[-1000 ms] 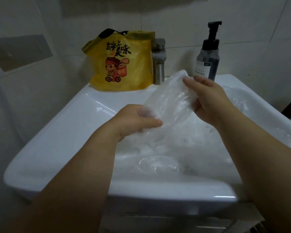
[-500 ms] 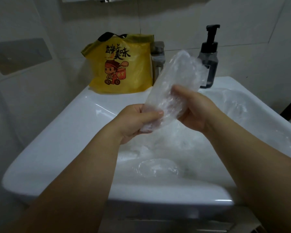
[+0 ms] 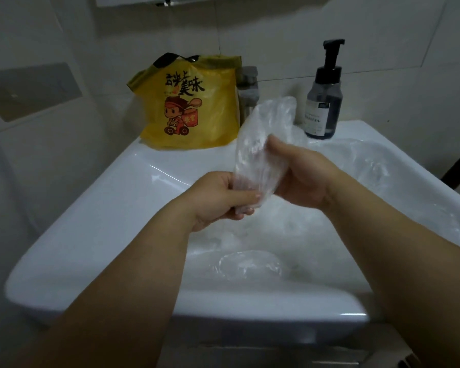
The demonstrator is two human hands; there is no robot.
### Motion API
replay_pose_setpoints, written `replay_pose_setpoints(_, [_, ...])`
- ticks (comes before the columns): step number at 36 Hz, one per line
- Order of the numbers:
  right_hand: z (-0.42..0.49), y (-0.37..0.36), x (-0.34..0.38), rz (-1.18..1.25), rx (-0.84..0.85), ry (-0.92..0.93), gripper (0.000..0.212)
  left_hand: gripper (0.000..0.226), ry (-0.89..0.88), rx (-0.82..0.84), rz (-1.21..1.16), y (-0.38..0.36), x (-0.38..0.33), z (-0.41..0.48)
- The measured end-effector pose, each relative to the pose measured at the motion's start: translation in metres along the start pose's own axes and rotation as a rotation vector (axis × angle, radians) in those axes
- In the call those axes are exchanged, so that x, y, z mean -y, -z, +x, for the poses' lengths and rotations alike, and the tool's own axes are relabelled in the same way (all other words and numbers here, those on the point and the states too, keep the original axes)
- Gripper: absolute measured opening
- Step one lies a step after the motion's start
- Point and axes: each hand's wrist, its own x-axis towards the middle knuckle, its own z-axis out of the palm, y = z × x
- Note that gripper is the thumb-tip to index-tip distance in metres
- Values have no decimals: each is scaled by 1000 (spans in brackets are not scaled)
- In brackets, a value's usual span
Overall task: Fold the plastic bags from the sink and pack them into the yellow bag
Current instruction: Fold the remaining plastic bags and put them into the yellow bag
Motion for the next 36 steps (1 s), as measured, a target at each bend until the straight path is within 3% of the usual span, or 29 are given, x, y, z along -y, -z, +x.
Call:
replay_pose_setpoints(4, [-5,15,16,211,-132,65,35,7,72,78,119,2,5,-2])
replay_pose_setpoints(7, [-4,19,17,211,-160,65,32,5,99,84,143,3,8,0])
replay_pose_setpoints(10, [-2,16,12,163,-120,56,30,15,97,94,23,2,7,2])
replay_pose_setpoints(13, [-3,12,10,117,-53,37,43,32,65,114,-153,2,3,1])
replay_pose_setpoints(17, [-4,7,4,68,51,-5,59,16,-13,-71,-51,-1,4,5])
replay_pose_setpoints(20, [-2,-2,-6,-79,116,-105,74,13,-139,-220,-159,2,2,10])
replay_pose_setpoints(22, [-1,-9,-14,-182,150,-131,65,14,-183,-285,-193,3,1,12])
replay_pose_setpoints(26, [-1,-20,-26,-278,138,-109,12,5,-141,-315,-338,6,3,16])
replay_pose_setpoints(29, [-2,-18,-24,-342,108,-118,14,17,-86,-284,-442,8,2,18])
replay_pose_setpoints(32, [-5,-10,-17,-458,189,-209,14,31,-94,-301,-601,19,-2,18])
replay_pose_setpoints(36, [-11,0,-10,-512,270,-341,17,41,-93,-466,-745,43,-3,13])
